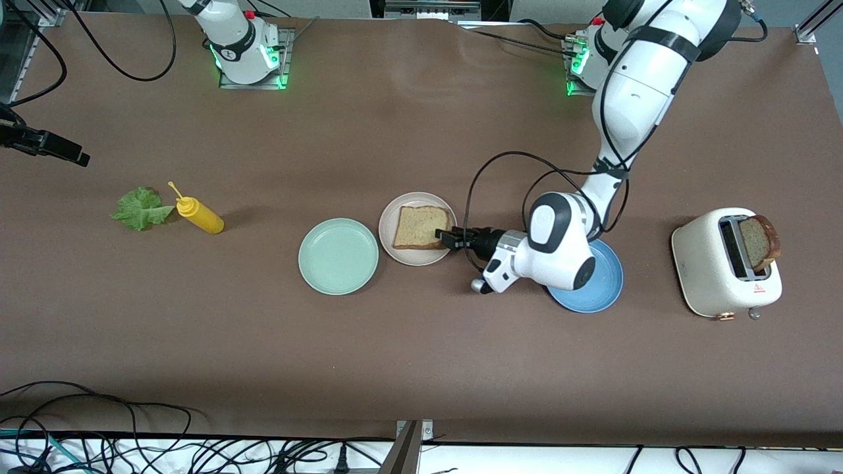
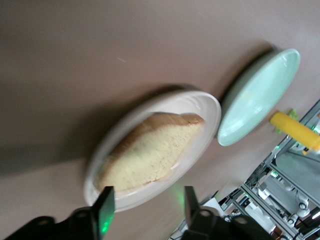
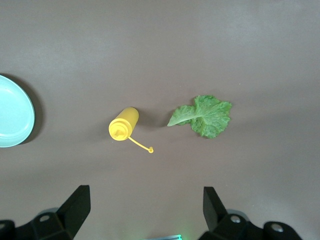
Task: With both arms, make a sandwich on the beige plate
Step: 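Open the left gripper to release the bread onto the beige plate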
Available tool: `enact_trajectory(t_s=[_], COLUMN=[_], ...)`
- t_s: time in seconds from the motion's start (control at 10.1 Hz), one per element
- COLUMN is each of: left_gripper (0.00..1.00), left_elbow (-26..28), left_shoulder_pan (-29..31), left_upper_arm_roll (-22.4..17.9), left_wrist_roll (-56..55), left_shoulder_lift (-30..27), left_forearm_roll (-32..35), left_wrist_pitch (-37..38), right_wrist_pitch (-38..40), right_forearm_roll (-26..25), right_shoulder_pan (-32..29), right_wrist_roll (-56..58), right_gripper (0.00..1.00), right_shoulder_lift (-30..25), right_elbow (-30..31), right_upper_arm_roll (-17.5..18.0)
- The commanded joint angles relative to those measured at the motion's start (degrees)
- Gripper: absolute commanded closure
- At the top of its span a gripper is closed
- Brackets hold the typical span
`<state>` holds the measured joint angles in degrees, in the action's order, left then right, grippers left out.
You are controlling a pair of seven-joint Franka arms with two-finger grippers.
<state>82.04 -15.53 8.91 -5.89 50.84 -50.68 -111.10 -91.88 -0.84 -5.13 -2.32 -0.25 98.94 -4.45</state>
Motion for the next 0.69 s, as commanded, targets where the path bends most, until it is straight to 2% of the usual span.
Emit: enact_trajectory(t_s=[0.0, 0.2, 0.3, 0.49, 0.59], left_gripper=[0.0, 0.0, 0.0, 0.0, 0.0], left_elbow=[-0.04, -0.39, -0.39, 0.13, 2.31], left_shoulder_pan=[1.2, 3.91, 5.93, 7.01, 7.18], left_upper_arm_roll=[-1.08, -3.89, -4.51, -4.52, -4.52], left_wrist_roll=[1.41, 1.23, 1.14, 0.97, 0.79], left_shoulder_lift=[1.37, -1.16, -4.4, -13.7, -19.93], left_forearm_roll=[6.26, 10.32, 15.3, 32.75, 39.8], left_wrist_pitch=[-0.25, -0.17, 0.53, 2.81, 2.91], right_wrist_pitch=[1.0, 1.09, 1.0, 1.09, 1.27], right_forearm_roll=[0.32, 0.32, 0.32, 0.23, 0.14], right_shoulder_pan=[-0.41, -0.5, -0.5, -0.58, -0.5], right_wrist_roll=[0.56, 0.65, 0.65, 0.38, 0.38], right_gripper=[0.0, 0.0, 0.0, 0.0, 0.0], right_shoulder_lift=[0.42, 0.42, 0.42, 0.34, 0.42], right_elbow=[-1.3, -1.3, -1.3, -1.38, -1.91], right_upper_arm_roll=[0.15, 0.15, 0.06, -0.03, -0.73])
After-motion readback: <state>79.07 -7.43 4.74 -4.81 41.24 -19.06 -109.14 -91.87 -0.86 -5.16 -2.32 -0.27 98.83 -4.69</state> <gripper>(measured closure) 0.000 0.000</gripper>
